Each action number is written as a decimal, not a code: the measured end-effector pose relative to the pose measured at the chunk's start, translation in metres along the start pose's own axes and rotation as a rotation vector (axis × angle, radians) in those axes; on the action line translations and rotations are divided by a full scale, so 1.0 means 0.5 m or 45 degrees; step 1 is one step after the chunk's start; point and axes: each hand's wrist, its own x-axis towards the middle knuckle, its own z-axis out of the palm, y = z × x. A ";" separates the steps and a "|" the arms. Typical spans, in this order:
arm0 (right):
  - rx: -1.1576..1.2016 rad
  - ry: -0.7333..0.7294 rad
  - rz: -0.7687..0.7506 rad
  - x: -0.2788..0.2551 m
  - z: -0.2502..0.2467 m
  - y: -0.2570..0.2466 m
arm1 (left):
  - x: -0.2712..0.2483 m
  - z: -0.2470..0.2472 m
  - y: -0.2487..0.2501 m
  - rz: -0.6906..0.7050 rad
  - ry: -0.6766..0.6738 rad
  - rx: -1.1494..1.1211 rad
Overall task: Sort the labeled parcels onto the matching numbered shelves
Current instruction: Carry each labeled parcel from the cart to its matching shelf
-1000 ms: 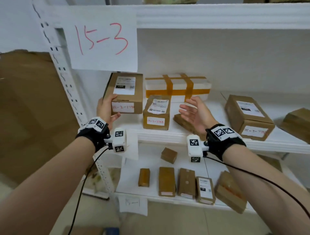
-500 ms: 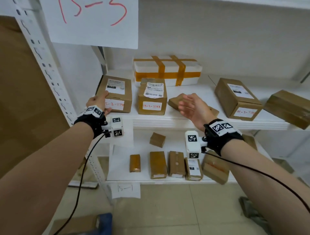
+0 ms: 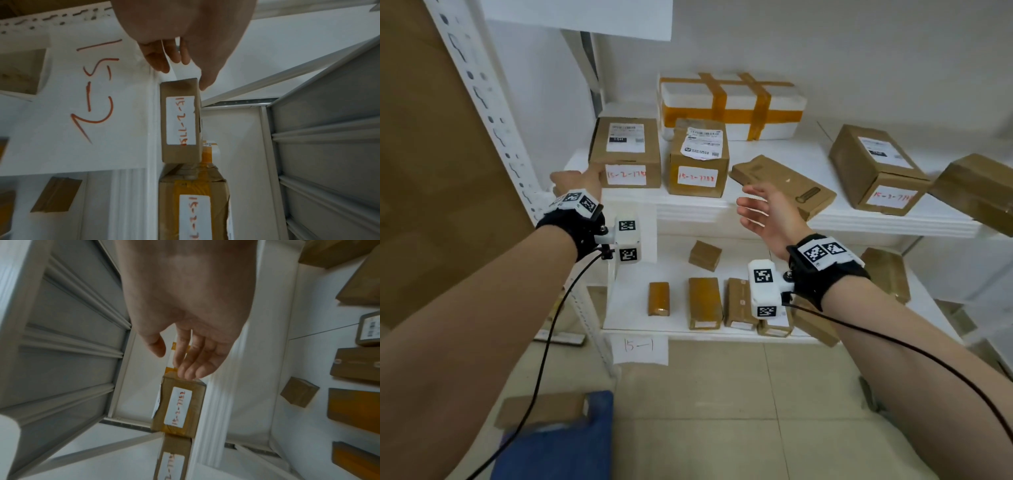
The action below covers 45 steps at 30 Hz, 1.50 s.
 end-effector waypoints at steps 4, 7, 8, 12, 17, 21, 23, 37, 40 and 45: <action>-0.007 -0.060 0.061 -0.021 0.011 0.044 | -0.059 0.002 -0.056 0.129 0.176 -0.189; -0.066 -0.111 0.121 -0.041 0.019 0.103 | -0.102 0.001 -0.128 0.166 0.212 -0.209; -0.090 -0.124 0.139 -0.044 0.022 0.124 | -0.113 0.001 -0.154 0.182 0.190 -0.171; -0.220 -0.198 0.225 -0.050 0.033 0.240 | -0.169 -0.005 -0.280 0.187 0.093 0.042; -0.363 -0.285 0.337 -0.063 0.055 0.418 | -0.222 -0.028 -0.483 0.083 0.043 0.232; -0.448 -0.306 0.498 -0.061 0.074 0.570 | -0.237 -0.064 -0.667 -0.074 0.025 0.305; -0.482 -0.322 0.571 -0.060 0.086 0.661 | -0.238 -0.090 -0.777 -0.163 -0.003 0.343; -0.355 -0.201 1.124 -0.065 0.122 1.265 | -0.098 -0.227 -1.303 -0.590 -0.259 0.776; -0.330 -0.190 1.180 -0.066 0.136 1.355 | -0.036 -0.232 -1.360 -0.762 -0.365 0.794; -0.308 -0.179 1.256 -0.054 0.169 1.480 | 0.063 -0.206 -1.449 -0.671 -0.412 1.211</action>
